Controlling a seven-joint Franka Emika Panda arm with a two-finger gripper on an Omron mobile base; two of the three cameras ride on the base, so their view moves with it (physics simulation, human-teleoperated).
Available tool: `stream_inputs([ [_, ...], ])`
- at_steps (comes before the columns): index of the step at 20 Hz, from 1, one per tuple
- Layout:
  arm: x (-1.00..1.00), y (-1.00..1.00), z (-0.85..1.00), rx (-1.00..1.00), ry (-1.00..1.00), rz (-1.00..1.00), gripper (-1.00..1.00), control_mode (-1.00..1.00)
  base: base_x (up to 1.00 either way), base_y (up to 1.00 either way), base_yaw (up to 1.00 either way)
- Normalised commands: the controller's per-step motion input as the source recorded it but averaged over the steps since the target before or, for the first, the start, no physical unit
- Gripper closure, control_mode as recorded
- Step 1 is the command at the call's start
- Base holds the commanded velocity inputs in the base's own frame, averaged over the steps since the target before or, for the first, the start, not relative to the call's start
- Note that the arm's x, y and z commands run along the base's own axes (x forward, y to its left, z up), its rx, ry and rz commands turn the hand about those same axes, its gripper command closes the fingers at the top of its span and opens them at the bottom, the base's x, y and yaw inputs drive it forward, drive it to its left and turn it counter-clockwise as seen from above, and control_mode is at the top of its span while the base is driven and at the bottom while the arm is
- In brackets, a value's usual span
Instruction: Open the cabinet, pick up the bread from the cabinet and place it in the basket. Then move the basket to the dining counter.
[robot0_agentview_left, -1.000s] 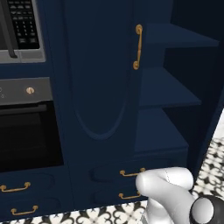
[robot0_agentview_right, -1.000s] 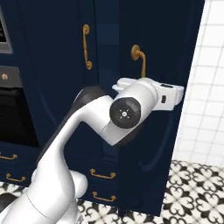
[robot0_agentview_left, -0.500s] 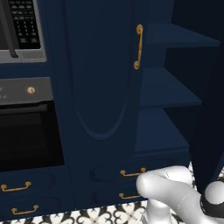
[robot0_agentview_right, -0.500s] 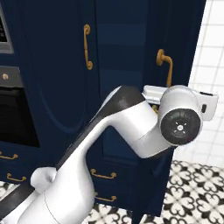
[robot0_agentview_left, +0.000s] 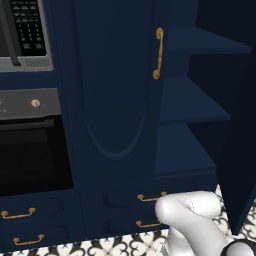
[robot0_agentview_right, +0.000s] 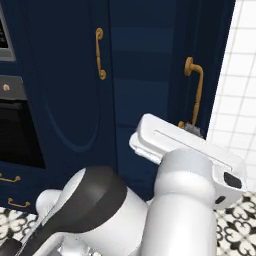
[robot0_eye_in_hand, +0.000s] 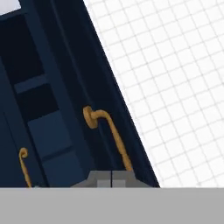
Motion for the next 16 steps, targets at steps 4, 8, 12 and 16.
stream_inputs([
  [4, -0.76, 1.00, -0.47, 0.09, -0.48, -0.06, 1.00, -1.00, 0.00, 0.00, 0.00],
  [8, -0.03, 1.00, -0.30, -0.03, -0.42, 0.00, 1.00, -1.00, 0.00, 0.00, 0.00],
  [12, 0.11, 1.00, 0.00, -0.15, -0.48, 0.00, 1.00, -1.00, 0.00, 0.00, 0.00],
  [16, 0.28, 1.00, 0.00, -0.14, -0.42, 0.00, 1.00, -1.00, 0.00, 0.00, 0.00],
])
